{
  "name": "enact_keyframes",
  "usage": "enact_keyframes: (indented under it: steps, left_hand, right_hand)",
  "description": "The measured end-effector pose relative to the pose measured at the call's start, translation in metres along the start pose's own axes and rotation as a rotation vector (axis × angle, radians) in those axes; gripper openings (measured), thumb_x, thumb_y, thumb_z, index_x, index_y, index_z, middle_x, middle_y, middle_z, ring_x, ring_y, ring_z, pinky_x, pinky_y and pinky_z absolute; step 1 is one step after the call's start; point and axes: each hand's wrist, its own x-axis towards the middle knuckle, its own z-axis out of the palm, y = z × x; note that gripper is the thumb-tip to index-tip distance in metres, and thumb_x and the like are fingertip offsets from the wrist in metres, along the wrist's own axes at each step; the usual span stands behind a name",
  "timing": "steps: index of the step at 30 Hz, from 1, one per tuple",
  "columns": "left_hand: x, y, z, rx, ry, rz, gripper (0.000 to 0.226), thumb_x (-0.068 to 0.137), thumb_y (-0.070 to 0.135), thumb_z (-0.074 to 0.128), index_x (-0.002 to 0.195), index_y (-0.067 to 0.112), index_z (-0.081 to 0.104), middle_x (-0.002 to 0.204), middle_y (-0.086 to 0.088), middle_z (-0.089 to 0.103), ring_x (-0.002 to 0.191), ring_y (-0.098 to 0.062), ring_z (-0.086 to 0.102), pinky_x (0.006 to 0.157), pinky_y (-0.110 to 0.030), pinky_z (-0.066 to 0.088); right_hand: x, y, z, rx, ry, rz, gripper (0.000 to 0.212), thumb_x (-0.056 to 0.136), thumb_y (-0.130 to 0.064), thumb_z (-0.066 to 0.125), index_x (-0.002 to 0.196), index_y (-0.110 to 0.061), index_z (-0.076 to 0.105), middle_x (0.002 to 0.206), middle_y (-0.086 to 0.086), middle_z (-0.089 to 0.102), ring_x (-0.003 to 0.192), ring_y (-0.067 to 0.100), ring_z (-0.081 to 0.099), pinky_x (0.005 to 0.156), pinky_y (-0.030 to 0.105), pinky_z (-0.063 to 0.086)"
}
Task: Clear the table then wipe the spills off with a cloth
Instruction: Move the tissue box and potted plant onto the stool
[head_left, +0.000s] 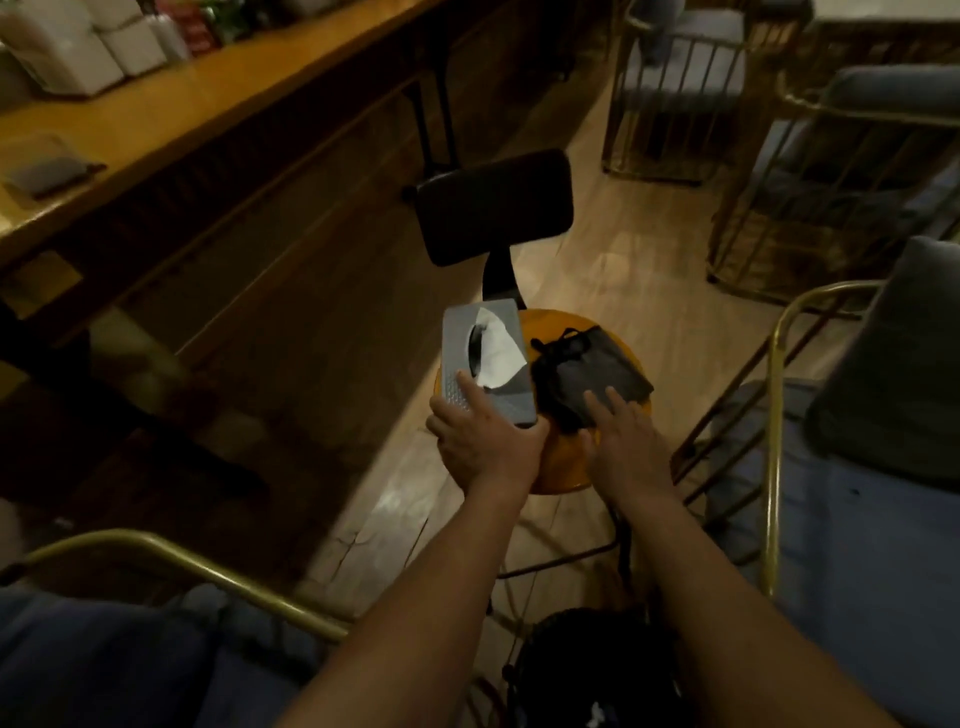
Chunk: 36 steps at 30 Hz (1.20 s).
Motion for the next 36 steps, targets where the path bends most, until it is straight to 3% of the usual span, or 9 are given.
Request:
enact_keyframes:
  steps: [6, 12, 15, 18, 20, 36]
  left_hand:
    - [0.006, 0.011, 0.03, 0.053, 0.036, -0.058, 0.12, 0.067, 0.078, 0.069, 0.157, 0.021, 0.014, 0.15, -0.021, 0.027, 0.126, -0.035, 0.035, 0.097, -0.041, 0.047]
    - [-0.004, 0.013, 0.04, 0.078, -0.059, -0.078, 0.128, 0.069, 0.087, 0.061, 0.16, 0.021, 0.0, 0.156, -0.019, 0.013, 0.135, -0.035, 0.028, 0.103, -0.042, 0.045]
    - [-0.014, 0.005, 0.037, 0.063, -0.053, -0.025, 0.113, 0.08, 0.086, 0.044, 0.161, 0.022, -0.001, 0.158, -0.017, 0.01, 0.136, -0.035, 0.029, 0.103, -0.043, 0.044]
    - [-0.013, -0.011, 0.033, 0.072, -0.04, 0.059, 0.085, 0.097, 0.063, 0.038, 0.162, 0.024, 0.0, 0.158, -0.016, 0.012, 0.132, -0.033, 0.035, 0.1, -0.042, 0.044]
    - [-0.007, -0.018, 0.03, 0.074, -0.063, 0.073, 0.078, 0.101, 0.059, 0.035, 0.162, 0.026, 0.001, 0.156, -0.014, 0.016, 0.13, -0.031, 0.039, 0.098, -0.041, 0.044]
    - [0.001, -0.008, 0.021, 0.046, -0.147, -0.096, 0.074, 0.102, 0.062, 0.033, 0.162, 0.029, 0.002, 0.149, -0.018, 0.022, 0.121, -0.034, 0.051, 0.092, -0.04, 0.046]
  right_hand:
    - [0.039, 0.004, 0.019, 0.009, -0.057, -0.08, 0.055, 0.104, -0.038, 0.038, 0.156, -0.032, 0.021, 0.165, 0.0, 0.015, 0.15, 0.029, 0.016, 0.114, 0.046, 0.033]
    - [0.042, 0.002, 0.039, -0.002, -0.204, -0.068, 0.051, 0.104, -0.033, 0.036, 0.154, -0.029, 0.027, 0.165, 0.0, 0.015, 0.15, 0.029, 0.016, 0.113, 0.047, 0.034]
    - [0.041, 0.001, 0.038, -0.028, -0.209, -0.079, 0.051, 0.103, -0.033, 0.039, 0.153, -0.03, 0.029, 0.165, -0.002, 0.014, 0.149, 0.029, 0.018, 0.11, 0.049, 0.037]
    - [0.044, 0.001, 0.034, -0.03, -0.203, -0.093, 0.051, 0.1, -0.03, 0.04, 0.151, -0.029, 0.036, 0.164, -0.004, 0.019, 0.145, 0.028, 0.024, 0.106, 0.049, 0.04]
    - [0.045, 0.003, 0.033, -0.043, -0.21, -0.109, 0.054, 0.099, -0.028, 0.041, 0.152, -0.03, 0.035, 0.165, -0.005, 0.018, 0.145, 0.027, 0.024, 0.104, 0.048, 0.042]
    - [0.036, -0.005, 0.031, -0.15, -0.262, -0.129, 0.067, 0.094, -0.034, 0.05, 0.155, -0.033, 0.022, 0.166, -0.003, 0.011, 0.144, 0.031, 0.022, 0.102, 0.048, 0.044]
